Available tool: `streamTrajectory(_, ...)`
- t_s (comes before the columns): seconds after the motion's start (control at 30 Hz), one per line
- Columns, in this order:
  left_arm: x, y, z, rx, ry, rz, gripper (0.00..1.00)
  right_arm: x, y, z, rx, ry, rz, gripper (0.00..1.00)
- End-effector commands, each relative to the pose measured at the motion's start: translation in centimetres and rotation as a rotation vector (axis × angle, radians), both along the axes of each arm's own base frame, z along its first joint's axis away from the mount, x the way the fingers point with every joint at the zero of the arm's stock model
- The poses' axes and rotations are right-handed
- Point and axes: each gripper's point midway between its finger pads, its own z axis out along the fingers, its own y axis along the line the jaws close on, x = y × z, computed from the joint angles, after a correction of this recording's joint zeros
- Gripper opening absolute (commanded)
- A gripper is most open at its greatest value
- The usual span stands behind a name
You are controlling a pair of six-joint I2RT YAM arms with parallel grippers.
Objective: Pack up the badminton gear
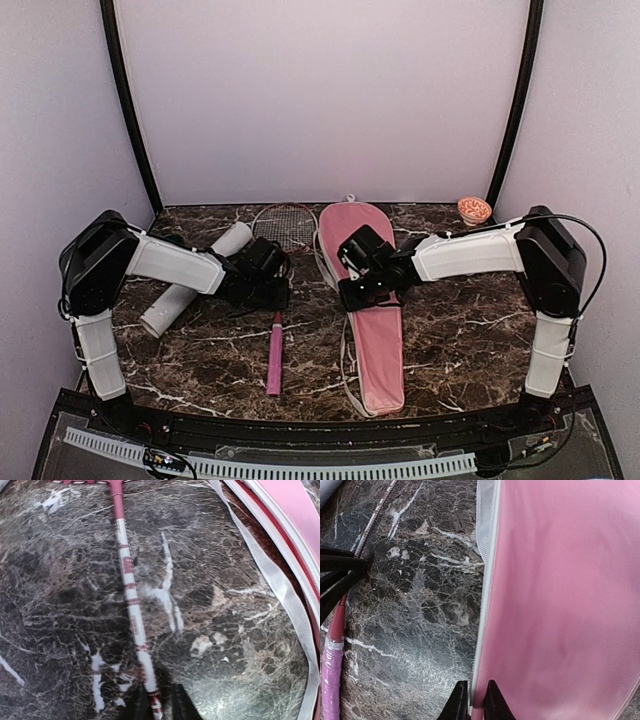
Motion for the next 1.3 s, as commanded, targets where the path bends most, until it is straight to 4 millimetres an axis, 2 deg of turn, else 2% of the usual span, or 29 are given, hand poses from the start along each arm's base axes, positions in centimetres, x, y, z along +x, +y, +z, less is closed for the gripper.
streamTrajectory(0.0, -0.9, 1.1, -1.5, 0.064, 0.061, 0.008, 0.11, 1.2, 0.6, 1.5, 0.042, -0.036, -0.005, 0.10)
streamTrajectory(0.1, -1.2, 1.2, -1.3, 0.061, 0.066, 0.006, 0.00, 1.3, 0.7, 1.9, 0.048, -0.038, -0.004, 0.12)
streamTrajectory(0.17, -1.3, 1.2, -0.9, 0.052, 0.060, 0.002, 0.00, 1.4, 0.7, 2.3, 0.053, -0.045, -0.007, 0.19)
streamTrajectory(0.23, -1.4, 1.2, -0.4, 0.041, 0.050, -0.001, 0.00, 1.5, 0.7, 2.4, 0.053, -0.049, -0.008, 0.19)
streamTrajectory(0.43, -1.4, 1.7, 1.5, 0.028, 0.017, 0.012, 0.00, 1.6, 0.7, 2.6, 0.053, -0.051, -0.011, 0.04)
streamTrajectory(0.57, -1.4, 1.8, 3.3, 0.007, -0.020, 0.006, 0.00, 1.3, 0.7, 3.2, 0.071, -0.048, -0.010, 0.00)
streamTrajectory(0.77, -2.4, 1.7, 6.6, -0.025, -0.073, -0.054, 0.00, 1.1, -0.3, 4.3, 0.084, -0.083, -0.024, 0.00)
streamTrajectory(0.97, -6.6, 3.5, 7.4, 0.055, -0.075, -0.101, 0.00, 0.7, -0.2, 4.6, 0.131, -0.096, -0.003, 0.00)
streamTrajectory(1.1, -10.6, 4.9, 6.7, 0.145, -0.059, -0.148, 0.00, 0.2, -0.6, 5.0, 0.160, -0.111, -0.001, 0.00)
streamTrajectory(1.27, -15.4, 6.5, 5.4, 0.156, 0.001, -0.176, 0.00, -0.1, -1.7, 5.6, 0.166, -0.141, -0.021, 0.00)
